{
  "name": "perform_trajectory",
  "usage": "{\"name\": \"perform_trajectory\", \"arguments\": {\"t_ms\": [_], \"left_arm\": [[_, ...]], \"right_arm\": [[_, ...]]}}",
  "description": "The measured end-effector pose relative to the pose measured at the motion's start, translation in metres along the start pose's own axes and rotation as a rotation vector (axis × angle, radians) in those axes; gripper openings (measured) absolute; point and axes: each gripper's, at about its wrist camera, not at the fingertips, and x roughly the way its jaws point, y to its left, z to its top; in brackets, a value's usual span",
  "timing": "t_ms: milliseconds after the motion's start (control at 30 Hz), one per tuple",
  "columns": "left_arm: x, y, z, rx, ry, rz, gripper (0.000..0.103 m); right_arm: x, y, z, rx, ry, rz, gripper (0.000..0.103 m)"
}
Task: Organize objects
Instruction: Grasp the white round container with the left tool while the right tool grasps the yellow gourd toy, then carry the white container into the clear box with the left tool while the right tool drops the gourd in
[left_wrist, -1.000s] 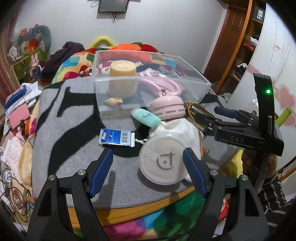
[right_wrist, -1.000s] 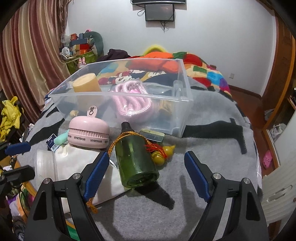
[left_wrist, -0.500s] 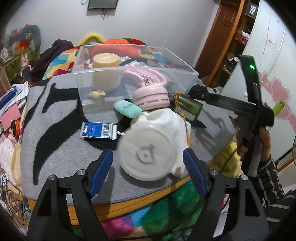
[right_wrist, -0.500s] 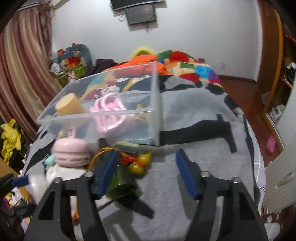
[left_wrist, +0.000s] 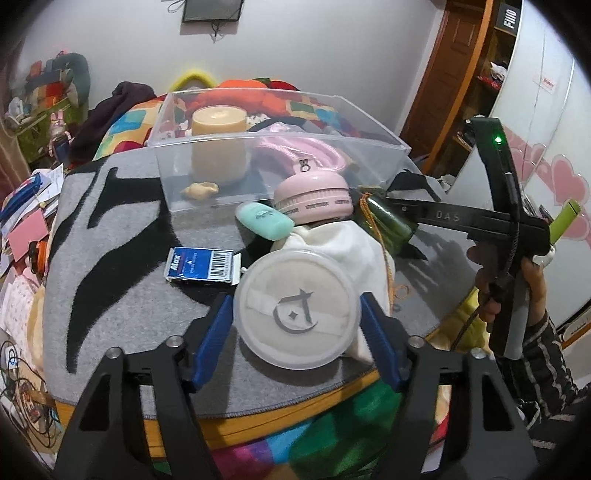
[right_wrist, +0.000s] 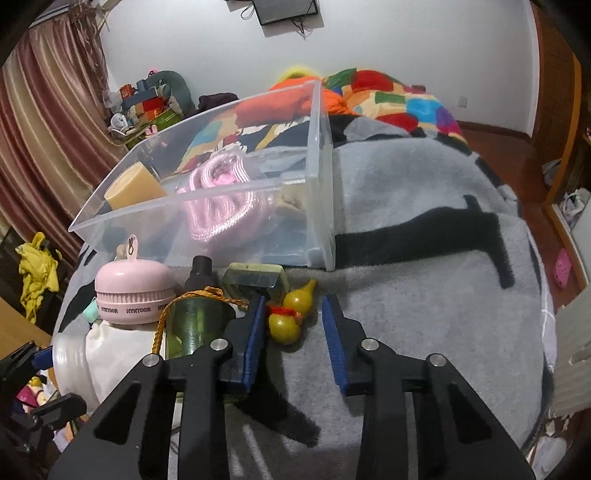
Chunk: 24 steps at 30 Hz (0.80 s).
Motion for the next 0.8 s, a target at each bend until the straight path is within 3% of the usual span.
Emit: {"name": "perform_trajectory", "arguments": {"t_ms": [367,800], "left_arm": [[-0.009,-0.001,0.006,0.006,-0.048,0.046,0.065],[-0.031,0.005,0.027,-0.013,-0.126,0.067,0.065]], "right_arm": [[0.0,-0.001,-0.004,0.019,0.001,0.015,0.018],[-0.036,0.02,0.001,-0.056,-0.099,-0.01,0.017]]}}
